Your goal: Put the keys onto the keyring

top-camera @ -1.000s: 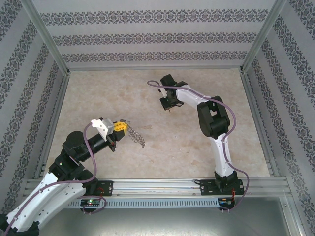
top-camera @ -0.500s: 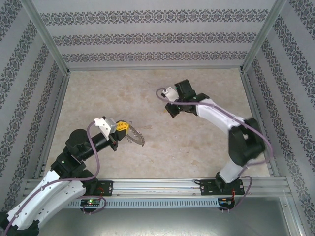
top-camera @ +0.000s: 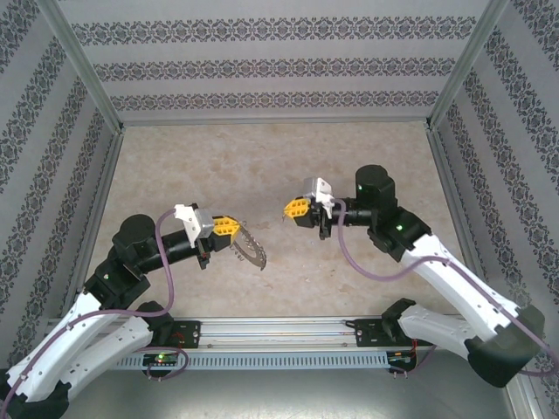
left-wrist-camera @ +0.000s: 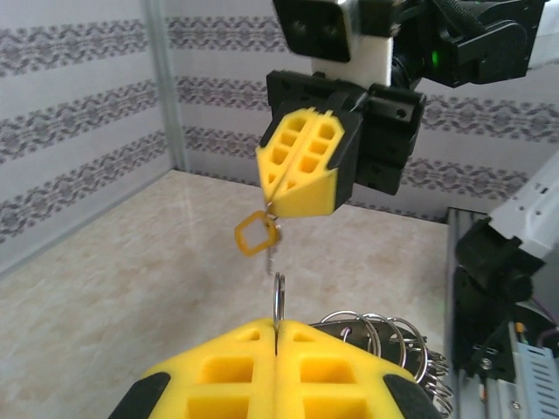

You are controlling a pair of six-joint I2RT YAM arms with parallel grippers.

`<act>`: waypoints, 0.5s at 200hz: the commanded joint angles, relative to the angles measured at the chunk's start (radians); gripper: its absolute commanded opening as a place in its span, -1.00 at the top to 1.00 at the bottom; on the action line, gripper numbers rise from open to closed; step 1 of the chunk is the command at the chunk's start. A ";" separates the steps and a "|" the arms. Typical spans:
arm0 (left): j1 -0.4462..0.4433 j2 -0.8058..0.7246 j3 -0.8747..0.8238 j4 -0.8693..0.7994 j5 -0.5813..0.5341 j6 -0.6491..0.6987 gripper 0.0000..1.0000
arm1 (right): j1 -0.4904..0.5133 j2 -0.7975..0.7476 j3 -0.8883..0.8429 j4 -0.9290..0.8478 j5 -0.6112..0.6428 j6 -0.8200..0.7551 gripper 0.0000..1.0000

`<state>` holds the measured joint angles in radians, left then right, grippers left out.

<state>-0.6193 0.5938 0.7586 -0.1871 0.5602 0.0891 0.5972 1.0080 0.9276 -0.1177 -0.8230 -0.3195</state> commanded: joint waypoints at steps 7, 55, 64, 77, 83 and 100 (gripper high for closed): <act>0.009 0.031 0.060 -0.036 0.139 0.078 1.00 | 0.056 -0.077 -0.030 0.031 -0.075 0.012 1.00; 0.004 0.090 0.096 -0.060 0.212 0.113 1.00 | 0.188 -0.168 -0.058 -0.003 0.136 0.014 1.00; 0.001 0.096 0.099 -0.064 0.219 0.121 1.00 | 0.203 -0.170 -0.056 -0.004 0.154 0.017 1.00; 0.000 0.107 0.103 -0.075 0.225 0.129 1.00 | 0.220 -0.165 -0.044 -0.012 0.167 0.017 1.00; -0.002 0.113 0.107 -0.083 0.225 0.134 1.00 | 0.230 -0.162 -0.039 -0.016 0.176 0.015 1.00; -0.005 0.125 0.110 -0.088 0.222 0.139 1.00 | 0.258 -0.148 -0.025 -0.030 0.219 -0.002 1.00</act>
<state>-0.6197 0.7151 0.8272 -0.2649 0.7422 0.1852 0.8238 0.8505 0.8795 -0.1295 -0.6838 -0.3107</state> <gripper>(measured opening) 0.065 0.059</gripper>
